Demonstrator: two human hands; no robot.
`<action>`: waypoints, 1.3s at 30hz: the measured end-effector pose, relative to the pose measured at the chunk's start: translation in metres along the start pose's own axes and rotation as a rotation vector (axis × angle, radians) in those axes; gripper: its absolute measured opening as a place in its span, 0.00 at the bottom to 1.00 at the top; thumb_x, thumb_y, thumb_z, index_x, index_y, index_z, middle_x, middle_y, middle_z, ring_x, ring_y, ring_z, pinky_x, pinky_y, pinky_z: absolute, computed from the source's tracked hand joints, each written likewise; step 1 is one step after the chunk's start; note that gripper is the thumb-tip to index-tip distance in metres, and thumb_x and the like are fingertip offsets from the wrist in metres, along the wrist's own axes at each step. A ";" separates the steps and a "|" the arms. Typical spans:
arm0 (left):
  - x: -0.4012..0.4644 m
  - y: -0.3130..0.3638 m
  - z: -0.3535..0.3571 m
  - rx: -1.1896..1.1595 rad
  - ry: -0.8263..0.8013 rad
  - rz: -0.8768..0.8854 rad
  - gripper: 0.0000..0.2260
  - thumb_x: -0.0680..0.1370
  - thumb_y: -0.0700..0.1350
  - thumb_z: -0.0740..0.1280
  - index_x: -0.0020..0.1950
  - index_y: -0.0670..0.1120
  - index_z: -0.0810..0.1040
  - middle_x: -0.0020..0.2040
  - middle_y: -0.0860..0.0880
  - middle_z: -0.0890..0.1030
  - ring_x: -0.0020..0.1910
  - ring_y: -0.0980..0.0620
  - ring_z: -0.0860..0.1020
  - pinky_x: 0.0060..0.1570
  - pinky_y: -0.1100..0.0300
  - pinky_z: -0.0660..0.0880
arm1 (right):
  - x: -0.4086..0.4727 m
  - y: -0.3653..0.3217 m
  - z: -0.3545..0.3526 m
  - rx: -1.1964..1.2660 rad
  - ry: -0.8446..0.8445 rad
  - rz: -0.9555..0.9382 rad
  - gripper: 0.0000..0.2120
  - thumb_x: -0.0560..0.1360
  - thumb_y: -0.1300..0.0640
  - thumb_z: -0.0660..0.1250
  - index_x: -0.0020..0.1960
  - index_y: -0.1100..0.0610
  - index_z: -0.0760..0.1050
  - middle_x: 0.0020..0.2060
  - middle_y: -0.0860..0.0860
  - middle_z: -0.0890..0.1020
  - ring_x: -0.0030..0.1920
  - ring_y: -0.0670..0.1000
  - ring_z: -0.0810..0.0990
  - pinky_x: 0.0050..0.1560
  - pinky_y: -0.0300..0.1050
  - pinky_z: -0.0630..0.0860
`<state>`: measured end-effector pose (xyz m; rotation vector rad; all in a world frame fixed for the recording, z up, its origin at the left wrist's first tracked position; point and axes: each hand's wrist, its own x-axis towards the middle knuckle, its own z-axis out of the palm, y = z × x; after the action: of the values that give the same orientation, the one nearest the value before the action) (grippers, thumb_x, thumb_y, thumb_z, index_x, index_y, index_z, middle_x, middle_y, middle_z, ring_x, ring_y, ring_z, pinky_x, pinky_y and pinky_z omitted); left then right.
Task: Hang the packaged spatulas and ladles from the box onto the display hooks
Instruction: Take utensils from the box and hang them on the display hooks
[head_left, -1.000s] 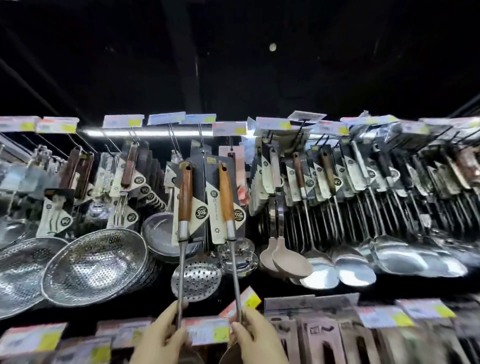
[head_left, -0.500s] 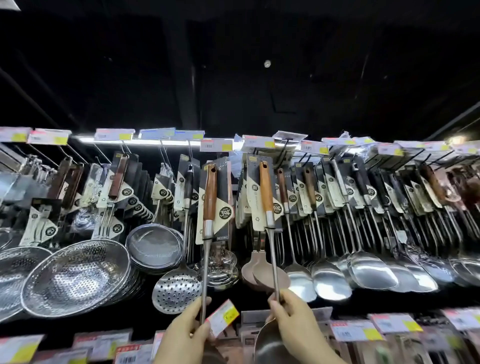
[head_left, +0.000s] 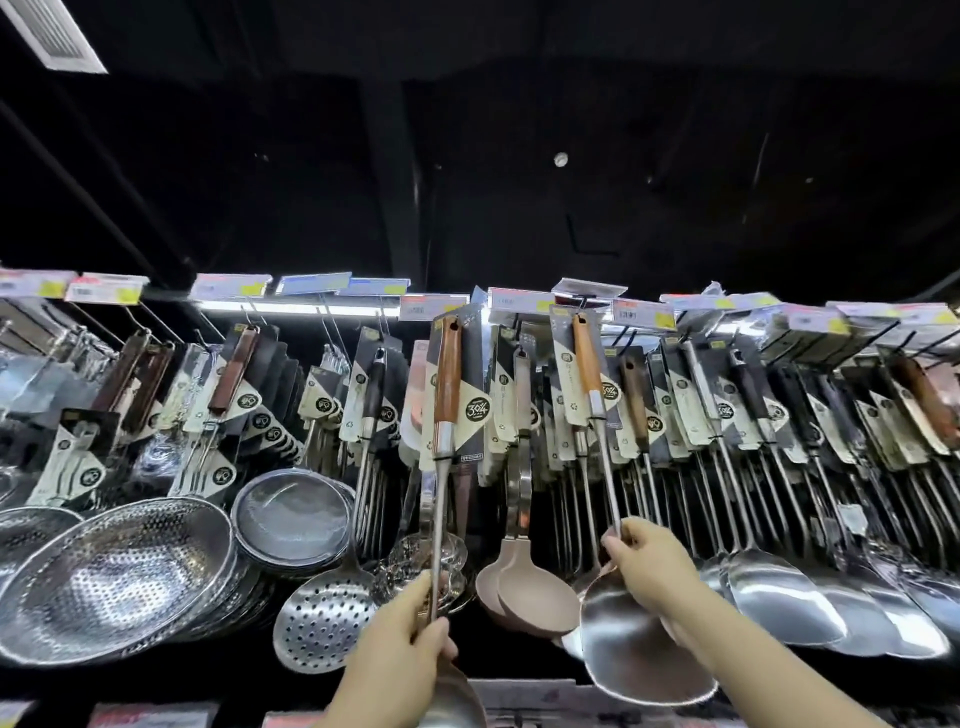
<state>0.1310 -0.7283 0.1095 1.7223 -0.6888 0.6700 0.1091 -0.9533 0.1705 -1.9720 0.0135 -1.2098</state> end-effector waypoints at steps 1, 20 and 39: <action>0.003 -0.001 0.002 -0.004 0.000 0.002 0.16 0.77 0.38 0.61 0.56 0.60 0.70 0.30 0.53 0.79 0.35 0.55 0.75 0.43 0.63 0.72 | 0.006 0.001 -0.001 -0.001 0.000 0.007 0.10 0.78 0.60 0.59 0.45 0.68 0.73 0.35 0.57 0.75 0.33 0.51 0.69 0.34 0.44 0.63; 0.029 -0.008 0.016 0.054 -0.015 0.039 0.17 0.78 0.39 0.61 0.54 0.63 0.69 0.31 0.53 0.80 0.22 0.64 0.68 0.32 0.66 0.66 | 0.051 0.031 0.017 -0.101 -0.020 0.063 0.09 0.77 0.59 0.59 0.38 0.57 0.67 0.35 0.55 0.74 0.36 0.54 0.70 0.37 0.45 0.65; 0.043 -0.010 0.024 0.044 -0.010 0.059 0.17 0.77 0.38 0.61 0.57 0.61 0.71 0.29 0.54 0.80 0.27 0.58 0.71 0.36 0.64 0.69 | 0.059 0.041 0.023 -0.063 0.000 0.019 0.07 0.78 0.59 0.58 0.41 0.59 0.69 0.37 0.56 0.77 0.36 0.53 0.70 0.36 0.45 0.65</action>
<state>0.1694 -0.7538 0.1295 1.7524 -0.7387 0.7223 0.1743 -0.9898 0.1834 -2.0217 0.0707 -1.2100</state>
